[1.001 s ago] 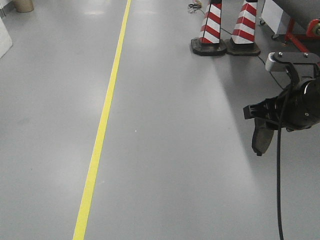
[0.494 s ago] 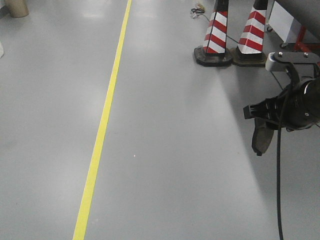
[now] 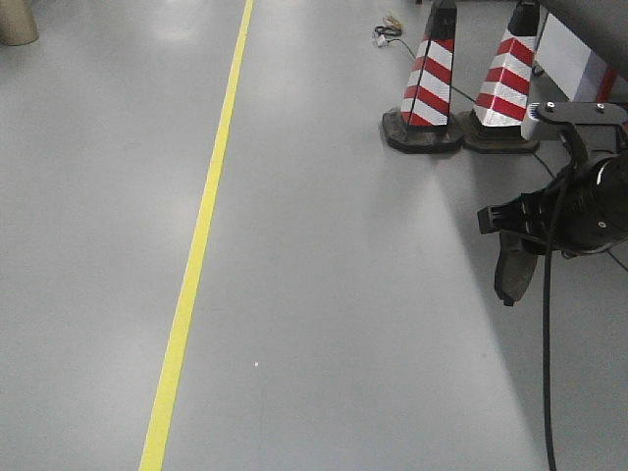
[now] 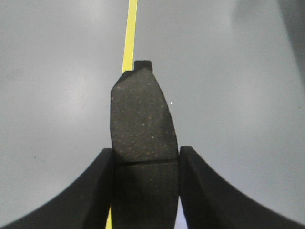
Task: Move and align brake pads A on conveyor
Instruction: 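Drive forward along the yellow floor line carrying both pads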
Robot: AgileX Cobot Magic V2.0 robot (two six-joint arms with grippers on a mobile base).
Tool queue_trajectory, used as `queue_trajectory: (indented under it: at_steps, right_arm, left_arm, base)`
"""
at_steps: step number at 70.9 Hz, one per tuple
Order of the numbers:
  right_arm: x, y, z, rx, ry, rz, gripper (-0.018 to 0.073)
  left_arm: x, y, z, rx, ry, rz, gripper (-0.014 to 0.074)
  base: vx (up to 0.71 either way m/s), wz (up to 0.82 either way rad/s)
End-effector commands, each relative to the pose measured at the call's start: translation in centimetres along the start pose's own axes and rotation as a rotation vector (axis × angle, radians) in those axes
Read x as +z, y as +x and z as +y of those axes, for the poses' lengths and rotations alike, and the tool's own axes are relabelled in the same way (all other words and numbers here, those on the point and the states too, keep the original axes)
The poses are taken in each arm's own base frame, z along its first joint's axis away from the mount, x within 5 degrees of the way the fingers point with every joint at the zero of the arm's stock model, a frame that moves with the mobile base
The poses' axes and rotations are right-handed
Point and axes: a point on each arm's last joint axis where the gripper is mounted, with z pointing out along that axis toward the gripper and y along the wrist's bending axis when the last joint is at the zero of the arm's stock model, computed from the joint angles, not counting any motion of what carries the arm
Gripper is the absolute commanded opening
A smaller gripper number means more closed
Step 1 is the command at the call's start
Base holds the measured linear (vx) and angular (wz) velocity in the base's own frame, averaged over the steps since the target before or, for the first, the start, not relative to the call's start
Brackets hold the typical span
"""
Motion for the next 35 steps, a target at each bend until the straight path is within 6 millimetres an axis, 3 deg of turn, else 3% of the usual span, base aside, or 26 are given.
queue_trajectory:
  at_steps: [1,35]
  right_arm:
    - [-1.96,-1.14,0.07,-0.006,-0.007,-0.122,0.0088]
    - [-1.96,-1.14,0.07,-0.006,-0.007,-0.122,0.0088]
  left_arm:
    - [-0.97,-1.43,-0.31,0.005,0.023,-0.116,0.0118]
    - [-0.97,-1.43,-0.31,0.005,0.023,-0.116,0.0118]
  base:
    - [0.48,0.00]
    - [0.49,-0.02]
